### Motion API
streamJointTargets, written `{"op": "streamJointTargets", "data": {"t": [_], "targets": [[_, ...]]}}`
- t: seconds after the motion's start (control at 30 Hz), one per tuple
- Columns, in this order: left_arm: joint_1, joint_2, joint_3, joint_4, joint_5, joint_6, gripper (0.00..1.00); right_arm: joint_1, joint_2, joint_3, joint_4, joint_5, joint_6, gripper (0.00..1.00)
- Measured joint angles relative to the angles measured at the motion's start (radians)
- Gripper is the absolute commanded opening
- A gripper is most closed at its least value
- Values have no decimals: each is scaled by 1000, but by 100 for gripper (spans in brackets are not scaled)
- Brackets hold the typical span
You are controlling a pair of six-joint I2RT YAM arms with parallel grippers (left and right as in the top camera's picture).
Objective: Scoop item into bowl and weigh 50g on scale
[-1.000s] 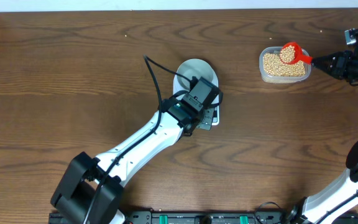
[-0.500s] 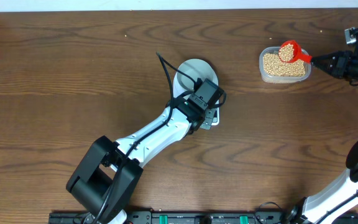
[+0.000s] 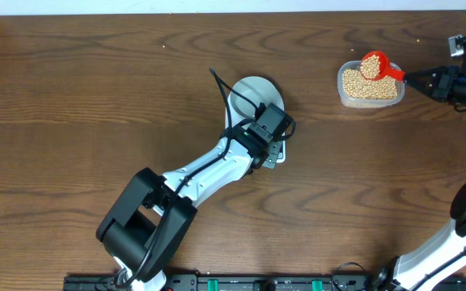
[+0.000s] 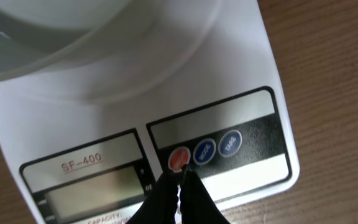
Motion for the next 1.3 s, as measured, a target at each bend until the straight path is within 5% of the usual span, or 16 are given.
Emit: {"op": "streamJointTargets", "data": {"t": [1.3], "targets": [[-1, 51, 6, 40, -32, 4, 7, 0, 0, 0, -16, -8, -12, 1]]}}
